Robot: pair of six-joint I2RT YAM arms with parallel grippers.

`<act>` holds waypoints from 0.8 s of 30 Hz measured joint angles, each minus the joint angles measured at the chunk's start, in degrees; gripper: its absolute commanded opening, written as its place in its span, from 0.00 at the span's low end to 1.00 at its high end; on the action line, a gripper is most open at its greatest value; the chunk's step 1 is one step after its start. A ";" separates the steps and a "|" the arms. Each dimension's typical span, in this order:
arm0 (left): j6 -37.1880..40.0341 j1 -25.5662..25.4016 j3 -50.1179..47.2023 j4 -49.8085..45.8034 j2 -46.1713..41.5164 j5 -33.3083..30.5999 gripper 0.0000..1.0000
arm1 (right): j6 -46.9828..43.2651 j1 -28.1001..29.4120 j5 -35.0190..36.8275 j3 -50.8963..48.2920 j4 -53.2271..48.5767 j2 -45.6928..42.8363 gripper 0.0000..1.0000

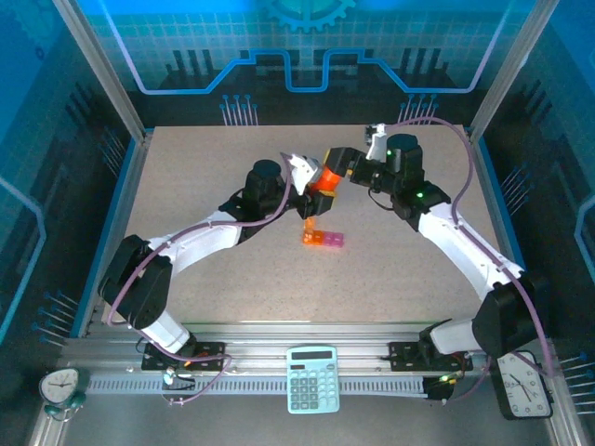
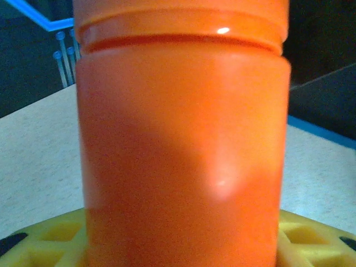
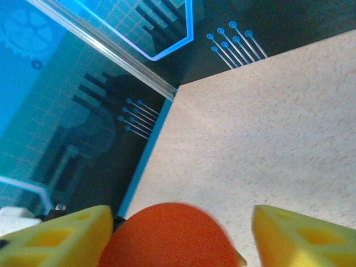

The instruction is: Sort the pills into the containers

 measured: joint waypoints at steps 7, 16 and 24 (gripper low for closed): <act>-5.95 5.07 1.84 3.65 1.90 12.68 0.06 | 1.64 -9.66 -15.96 0.02 6.08 0.09 0.90; -11.80 6.60 8.41 2.25 4.81 28.37 0.08 | -4.22 -11.17 -27.41 4.94 4.37 2.12 0.89; -13.57 6.60 8.52 1.11 5.07 32.41 0.08 | -7.85 -8.07 -28.83 7.74 0.96 3.78 0.82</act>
